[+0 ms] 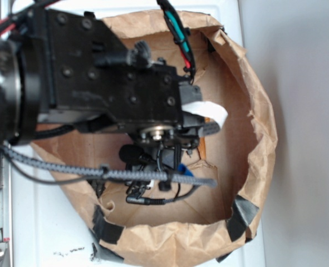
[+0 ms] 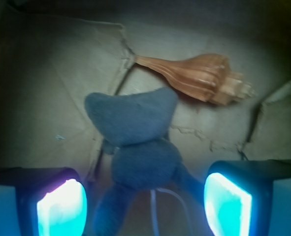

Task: Grab the gray animal.

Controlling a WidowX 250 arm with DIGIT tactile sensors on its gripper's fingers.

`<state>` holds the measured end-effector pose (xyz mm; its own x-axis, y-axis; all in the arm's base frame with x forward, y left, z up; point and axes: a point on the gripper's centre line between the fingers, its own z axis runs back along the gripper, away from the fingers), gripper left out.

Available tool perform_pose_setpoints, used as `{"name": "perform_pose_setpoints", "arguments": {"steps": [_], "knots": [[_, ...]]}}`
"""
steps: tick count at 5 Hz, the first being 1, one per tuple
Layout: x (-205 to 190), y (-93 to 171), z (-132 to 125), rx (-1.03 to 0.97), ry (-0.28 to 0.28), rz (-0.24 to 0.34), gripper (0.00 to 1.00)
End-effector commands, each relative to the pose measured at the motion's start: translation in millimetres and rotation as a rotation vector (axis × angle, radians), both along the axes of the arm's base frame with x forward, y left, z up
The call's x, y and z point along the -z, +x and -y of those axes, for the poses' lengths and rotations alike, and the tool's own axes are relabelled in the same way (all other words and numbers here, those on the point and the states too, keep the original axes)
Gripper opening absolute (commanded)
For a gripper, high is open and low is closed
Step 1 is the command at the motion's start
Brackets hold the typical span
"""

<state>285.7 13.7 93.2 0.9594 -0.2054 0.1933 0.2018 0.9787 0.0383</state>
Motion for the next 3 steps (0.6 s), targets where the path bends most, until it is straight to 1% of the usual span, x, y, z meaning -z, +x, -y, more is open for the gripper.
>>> {"name": "perform_pose_setpoints", "arguments": {"steps": [1,2,3], "knots": [[9.1,-12.7,11.8,0.023,0.050,0.004,1.00],[21.1,-27.1,21.8,0.042,0.061,0.009,1.00],[21.2,-33.4,28.9,0.044,0.065,0.015,1.00]]}}
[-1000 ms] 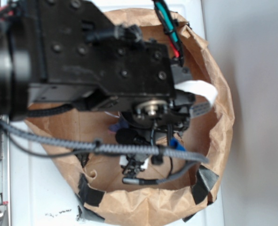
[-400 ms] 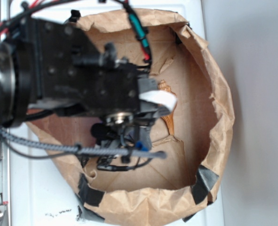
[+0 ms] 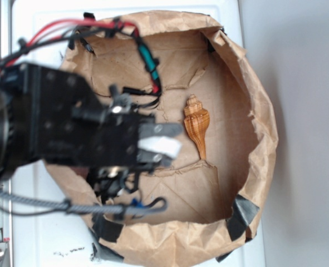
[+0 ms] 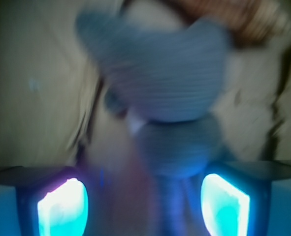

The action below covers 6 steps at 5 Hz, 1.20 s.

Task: Grab the gray animal.

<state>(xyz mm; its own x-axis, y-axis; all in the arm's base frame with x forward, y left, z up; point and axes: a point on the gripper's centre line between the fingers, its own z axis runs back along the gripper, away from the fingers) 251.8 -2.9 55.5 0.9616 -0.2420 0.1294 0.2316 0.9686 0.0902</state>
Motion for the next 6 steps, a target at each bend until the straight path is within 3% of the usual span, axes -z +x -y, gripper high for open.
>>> {"name": "perform_pose_setpoints", "arguments": {"steps": [1,5,6], "knots": [[-19.8,3.6,13.8,0.021,-0.006,0.048,1.00],[-32.6,47.9,4.2,-0.105,-0.024,0.056,1.00],[-24.9,54.3,3.9,-0.124,0.015,0.068,1.00]]}}
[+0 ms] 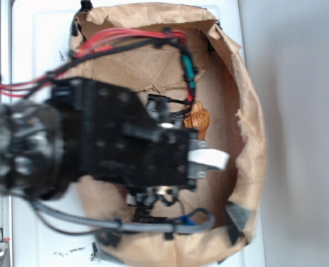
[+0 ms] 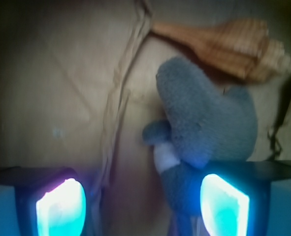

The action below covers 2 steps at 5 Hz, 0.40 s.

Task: Grab the gray animal.

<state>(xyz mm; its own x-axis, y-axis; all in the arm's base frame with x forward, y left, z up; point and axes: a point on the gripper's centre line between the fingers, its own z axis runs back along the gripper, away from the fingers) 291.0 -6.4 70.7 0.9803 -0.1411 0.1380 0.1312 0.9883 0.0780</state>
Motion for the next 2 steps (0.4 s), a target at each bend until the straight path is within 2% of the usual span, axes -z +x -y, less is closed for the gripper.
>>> {"name": "perform_pose_setpoints", "arguments": {"steps": [1,2], "knots": [[-1.1,28.6,-3.3,-0.070,0.065,0.067,1.00],[6.3,42.7,-8.9,-0.109,0.102,0.075,1.00]]}}
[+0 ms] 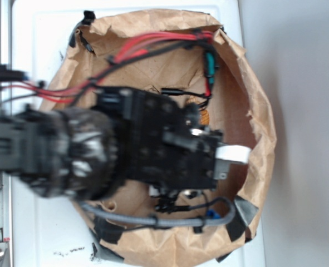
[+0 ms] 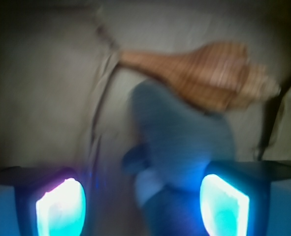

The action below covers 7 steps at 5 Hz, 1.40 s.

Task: Grab the gray animal.

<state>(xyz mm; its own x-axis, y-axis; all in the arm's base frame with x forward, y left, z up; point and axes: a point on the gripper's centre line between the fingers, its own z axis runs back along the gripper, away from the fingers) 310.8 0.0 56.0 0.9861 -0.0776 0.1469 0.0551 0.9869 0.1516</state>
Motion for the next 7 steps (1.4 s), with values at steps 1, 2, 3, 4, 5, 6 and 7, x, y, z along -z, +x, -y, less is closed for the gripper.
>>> {"name": "perform_pose_setpoints", "arguments": {"steps": [1,2,3,4,5,6,7], "knots": [[-11.2,19.5,-5.0,-0.021,0.025,0.057,1.00],[-21.0,7.9,-5.4,0.004,0.005,0.071,1.00],[-24.1,6.4,-9.9,0.003,-0.011,0.063,1.00],[-19.5,8.4,-13.4,-0.035,-0.017,0.049,0.00],[-22.0,6.8,-12.8,-0.021,-0.025,0.054,0.00],[-21.8,6.3,-12.9,-0.019,-0.025,0.059,0.00],[-20.7,7.7,-12.9,-0.023,-0.024,0.057,0.00]]}}
